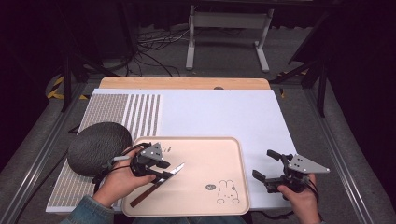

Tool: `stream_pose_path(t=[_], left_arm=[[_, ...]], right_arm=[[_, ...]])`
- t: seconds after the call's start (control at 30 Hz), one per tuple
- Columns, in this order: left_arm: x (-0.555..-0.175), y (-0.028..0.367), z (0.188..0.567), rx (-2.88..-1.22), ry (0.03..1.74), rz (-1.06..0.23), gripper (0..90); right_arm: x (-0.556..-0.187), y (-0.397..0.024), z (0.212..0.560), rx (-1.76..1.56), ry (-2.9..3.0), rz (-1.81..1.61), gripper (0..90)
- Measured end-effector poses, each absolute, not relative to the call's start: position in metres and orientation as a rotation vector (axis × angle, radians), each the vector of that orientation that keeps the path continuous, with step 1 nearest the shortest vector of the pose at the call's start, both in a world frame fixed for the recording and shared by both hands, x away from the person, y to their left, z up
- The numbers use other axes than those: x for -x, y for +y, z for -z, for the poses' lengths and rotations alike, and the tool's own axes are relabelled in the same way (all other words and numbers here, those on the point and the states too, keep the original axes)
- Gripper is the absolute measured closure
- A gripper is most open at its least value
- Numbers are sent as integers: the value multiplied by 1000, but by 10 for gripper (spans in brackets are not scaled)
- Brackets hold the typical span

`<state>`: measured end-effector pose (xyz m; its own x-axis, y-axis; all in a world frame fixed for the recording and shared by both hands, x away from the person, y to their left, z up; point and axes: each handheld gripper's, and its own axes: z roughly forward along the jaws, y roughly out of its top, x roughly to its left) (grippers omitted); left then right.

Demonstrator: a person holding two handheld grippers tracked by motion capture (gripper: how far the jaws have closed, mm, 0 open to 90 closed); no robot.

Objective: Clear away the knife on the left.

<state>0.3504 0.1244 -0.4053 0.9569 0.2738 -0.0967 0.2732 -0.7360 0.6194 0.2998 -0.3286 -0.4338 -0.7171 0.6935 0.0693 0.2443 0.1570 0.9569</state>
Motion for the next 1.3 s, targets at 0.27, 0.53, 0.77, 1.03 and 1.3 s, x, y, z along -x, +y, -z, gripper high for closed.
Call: stream_pose_path(t=[0.27, 0.53, 0.77, 1.03, 1.3], left_arm=[[-350, 118, 410, -2468, 305, 67, 900], [-348, 112, 416, -2553, 248, 84, 900], [-348, 107, 423, -2630, 214, 127, 900], [-351, 103, 431, -2720, 200, 156, 900], [-355, 105, 431, -2728, 229, 132, 900]], right_arm=[[-300, -329, 434, -891, 2060, -1587, 36], [-300, -328, 435, -889, 2062, -1587, 36], [-300, -328, 435, -888, 2063, -1590, 37], [-299, -328, 434, -888, 2064, -1588, 37], [-300, -328, 434, -883, 2064, -1589, 37]])
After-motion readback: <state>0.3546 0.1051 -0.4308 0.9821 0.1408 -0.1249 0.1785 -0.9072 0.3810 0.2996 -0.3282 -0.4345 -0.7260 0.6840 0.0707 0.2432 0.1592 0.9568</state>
